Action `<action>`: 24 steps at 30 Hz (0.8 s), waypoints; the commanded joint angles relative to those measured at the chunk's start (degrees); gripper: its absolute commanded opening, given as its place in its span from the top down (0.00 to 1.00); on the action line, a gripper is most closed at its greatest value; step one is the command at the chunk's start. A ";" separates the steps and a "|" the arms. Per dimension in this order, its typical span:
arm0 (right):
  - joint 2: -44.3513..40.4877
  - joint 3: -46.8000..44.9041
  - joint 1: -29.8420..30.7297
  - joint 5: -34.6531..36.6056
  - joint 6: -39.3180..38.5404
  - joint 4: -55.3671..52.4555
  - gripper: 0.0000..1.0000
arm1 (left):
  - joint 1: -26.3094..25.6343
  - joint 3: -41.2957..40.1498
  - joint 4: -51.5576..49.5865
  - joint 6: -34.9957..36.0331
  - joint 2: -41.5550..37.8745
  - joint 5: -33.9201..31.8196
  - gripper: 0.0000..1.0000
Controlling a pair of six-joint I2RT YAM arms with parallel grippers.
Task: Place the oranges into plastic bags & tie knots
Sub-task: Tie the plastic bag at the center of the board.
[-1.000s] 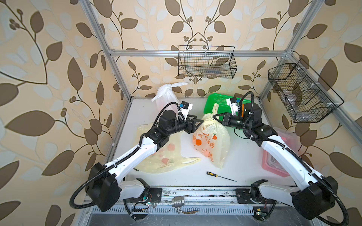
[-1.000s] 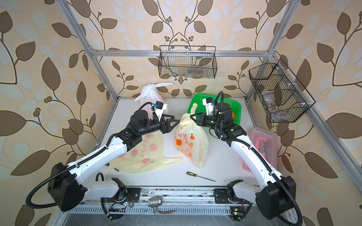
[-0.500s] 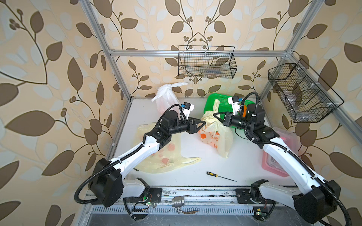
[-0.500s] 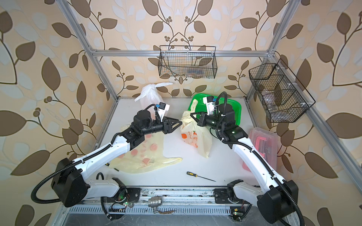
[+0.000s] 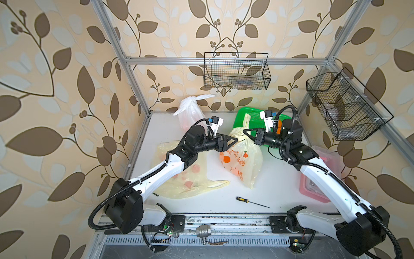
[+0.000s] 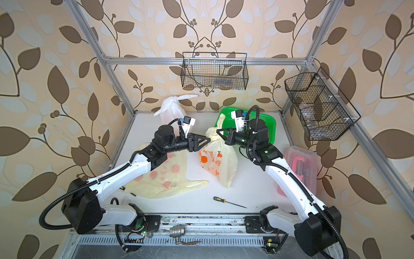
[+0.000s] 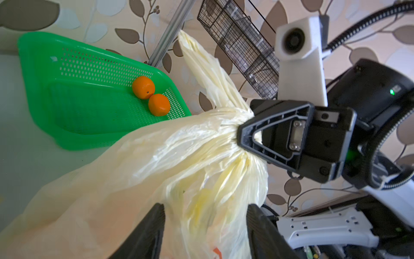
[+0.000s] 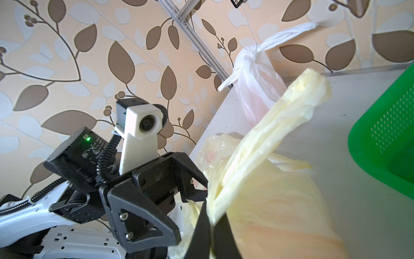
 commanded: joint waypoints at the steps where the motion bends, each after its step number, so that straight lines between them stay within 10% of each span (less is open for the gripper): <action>1: -1.09 -0.62 0.36 0.33 -1.28 1.12 1.00 | 0.04 0.91 -0.09 0.57 -4.59 -5.39 0.34; 7: -0.83 -0.54 0.55 -0.13 -0.93 1.53 1.00 | 0.05 2.44 4.67 -3.71 -3.02 1.83 0.47; 16: -0.22 -0.01 1.10 -0.83 -0.92 1.53 1.00 | 0.07 4.48 2.77 -0.30 -0.14 2.69 0.40; 24: 0.15 0.73 1.23 -1.67 -1.95 0.55 1.00 | 0.11 8.51 -13.65 27.51 -1.95 2.42 0.35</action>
